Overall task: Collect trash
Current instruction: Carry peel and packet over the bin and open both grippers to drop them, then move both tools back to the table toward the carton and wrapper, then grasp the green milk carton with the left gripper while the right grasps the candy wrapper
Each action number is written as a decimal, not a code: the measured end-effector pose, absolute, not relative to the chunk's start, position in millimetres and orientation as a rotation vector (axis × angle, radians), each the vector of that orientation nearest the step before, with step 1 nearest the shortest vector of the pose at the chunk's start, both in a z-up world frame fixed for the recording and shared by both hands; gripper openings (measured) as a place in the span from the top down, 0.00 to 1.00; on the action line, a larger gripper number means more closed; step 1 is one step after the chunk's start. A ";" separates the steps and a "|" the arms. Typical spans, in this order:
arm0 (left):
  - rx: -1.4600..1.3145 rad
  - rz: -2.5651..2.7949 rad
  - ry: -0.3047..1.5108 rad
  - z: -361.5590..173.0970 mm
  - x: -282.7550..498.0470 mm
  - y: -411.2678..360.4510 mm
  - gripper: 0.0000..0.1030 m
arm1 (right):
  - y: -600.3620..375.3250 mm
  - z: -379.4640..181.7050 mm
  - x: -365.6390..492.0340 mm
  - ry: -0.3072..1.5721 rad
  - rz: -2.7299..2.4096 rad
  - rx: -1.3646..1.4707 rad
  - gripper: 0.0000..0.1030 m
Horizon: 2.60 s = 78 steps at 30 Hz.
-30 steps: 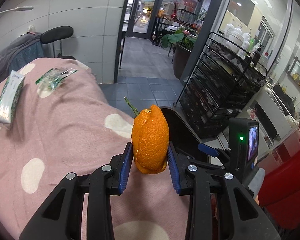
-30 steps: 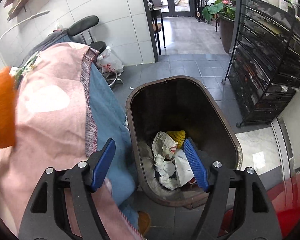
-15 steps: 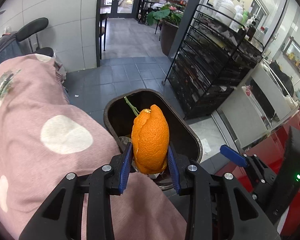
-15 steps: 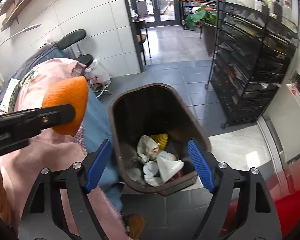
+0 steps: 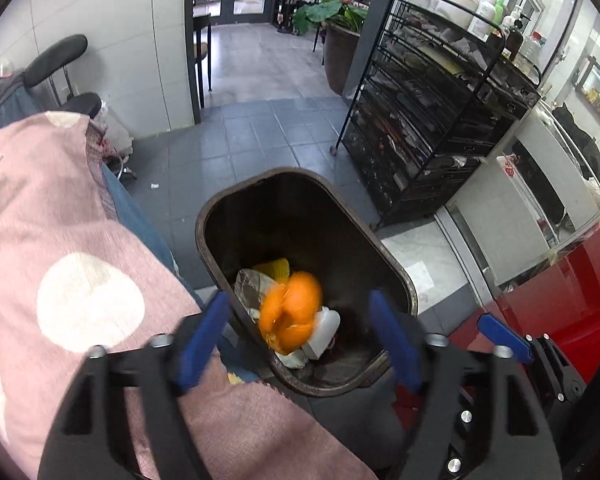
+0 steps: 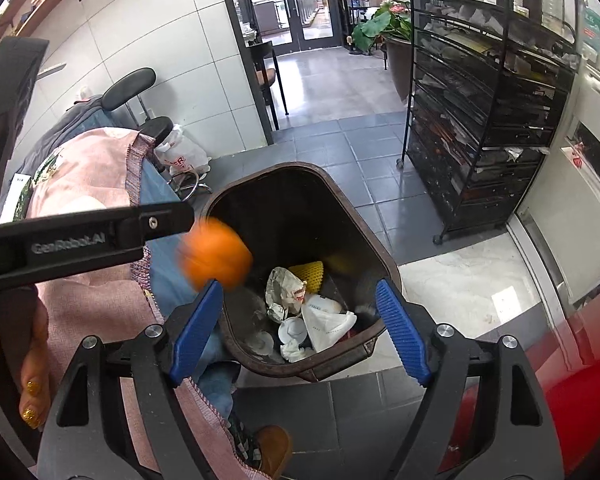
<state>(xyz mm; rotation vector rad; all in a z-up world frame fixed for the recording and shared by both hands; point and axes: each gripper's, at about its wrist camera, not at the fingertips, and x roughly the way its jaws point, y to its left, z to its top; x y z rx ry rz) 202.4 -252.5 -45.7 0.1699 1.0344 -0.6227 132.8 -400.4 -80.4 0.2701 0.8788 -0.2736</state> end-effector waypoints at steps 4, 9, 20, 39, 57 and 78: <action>0.188 -0.635 1.034 -47.6 202.3 -254.5 0.25 | -401.4 -80.8 132.7 0.881 -0.280 0.271 0.24; 0.141 -0.645 1.039 -45.6 203.9 -246.7 0.20 | -401.3 -80.5 131.3 0.885 -0.285 0.272 0.23; 0.104 -0.638 0.976 -26.6 191.7 -223.3 0.18 | -394.7 -68.5 131.8 0.869 -0.264 0.266 0.21; 0.041 -0.428 0.754 17.5 171.6 -97.3 0.11 | -316.9 -28.5 162.7 0.785 -0.014 0.199 0.17; -0.018 -0.085 0.840 -4.2 289.3 45.8 0.12 | -226.4 -6.0 218.7 0.819 0.204 0.123 0.17; -0.134 -0.151 0.789 -1.8 292.9 61.1 0.45 | -173.2 -27.9 351.3 0.940 0.234 0.199 0.17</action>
